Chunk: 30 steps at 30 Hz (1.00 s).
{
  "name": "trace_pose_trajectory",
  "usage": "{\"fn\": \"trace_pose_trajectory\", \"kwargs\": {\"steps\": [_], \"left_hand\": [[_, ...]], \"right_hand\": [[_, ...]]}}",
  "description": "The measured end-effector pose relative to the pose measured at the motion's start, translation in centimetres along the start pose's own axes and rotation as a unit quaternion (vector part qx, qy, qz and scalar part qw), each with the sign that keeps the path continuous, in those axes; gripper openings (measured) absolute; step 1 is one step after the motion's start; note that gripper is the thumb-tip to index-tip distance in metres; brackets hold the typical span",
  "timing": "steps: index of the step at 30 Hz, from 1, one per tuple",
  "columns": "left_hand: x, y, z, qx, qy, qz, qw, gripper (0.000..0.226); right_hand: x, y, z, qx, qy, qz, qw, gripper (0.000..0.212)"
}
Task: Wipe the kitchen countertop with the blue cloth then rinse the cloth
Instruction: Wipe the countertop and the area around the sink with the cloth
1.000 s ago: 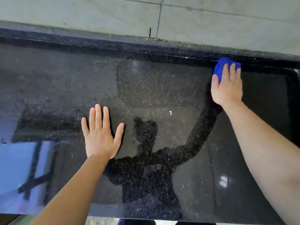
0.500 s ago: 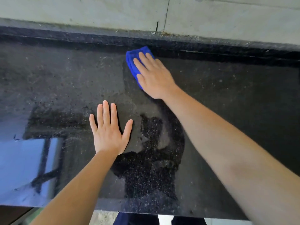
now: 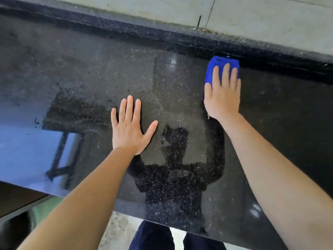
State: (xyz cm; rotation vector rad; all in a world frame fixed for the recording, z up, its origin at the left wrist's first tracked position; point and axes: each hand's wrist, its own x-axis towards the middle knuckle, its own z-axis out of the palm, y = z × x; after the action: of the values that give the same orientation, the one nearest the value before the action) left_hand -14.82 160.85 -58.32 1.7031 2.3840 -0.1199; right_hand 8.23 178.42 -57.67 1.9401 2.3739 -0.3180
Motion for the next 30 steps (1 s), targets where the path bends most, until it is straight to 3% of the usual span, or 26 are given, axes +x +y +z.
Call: {"fn": "trace_pose_trajectory", "kwargs": {"steps": [4, 9, 11, 15, 18, 21, 23, 27, 30], "left_hand": [[0.0, -0.2, 0.0, -0.029, 0.019, -0.007, 0.999, 0.077], [-0.3, -0.1, 0.2, -0.013, 0.022, -0.016, 1.000, 0.075], [-0.3, 0.0, 0.1, -0.012, 0.019, -0.015, 1.000, 0.074], [-1.4, -0.1, -0.6, -0.090, 0.038, -0.017, 0.995, 0.065], [-4.5, -1.2, -0.7, -0.131, 0.065, -0.042, 0.988, 0.062], [-8.3, -3.6, -0.2, -0.120, 0.033, -0.047, 0.991, 0.068], [-10.0, -5.8, -0.1, -0.087, 0.020, -0.028, 0.996, 0.070], [-10.8, -10.0, -0.2, -0.056, 0.033, -0.022, 0.998, 0.072], [-10.8, -11.7, 0.2, -0.061, 0.034, -0.018, 0.997, 0.070]], "right_hand": [[-7.3, -3.3, 1.8, -0.015, -0.023, -0.202, 0.979, 0.060], [-14.6, 5.5, 1.8, -0.057, -0.056, -0.367, 0.927, 0.060], [-15.7, 10.2, 1.1, -0.063, -0.050, -0.339, 0.937, 0.061], [-15.9, 14.9, 0.3, -0.041, -0.056, -0.153, 0.986, 0.066], [-14.2, 12.0, 0.9, -0.010, -0.031, -0.062, 0.998, 0.066], [-11.6, 5.7, 1.5, 0.017, -0.012, 0.004, 1.000, 0.065], [-11.5, 0.2, 1.9, 0.027, 0.004, -0.015, 1.000, 0.064], [-19.0, -10.9, 4.4, 0.042, 0.003, -0.179, 0.983, 0.061], [-26.6, -11.8, 5.8, 0.046, -0.032, -0.243, 0.968, 0.058]]}}
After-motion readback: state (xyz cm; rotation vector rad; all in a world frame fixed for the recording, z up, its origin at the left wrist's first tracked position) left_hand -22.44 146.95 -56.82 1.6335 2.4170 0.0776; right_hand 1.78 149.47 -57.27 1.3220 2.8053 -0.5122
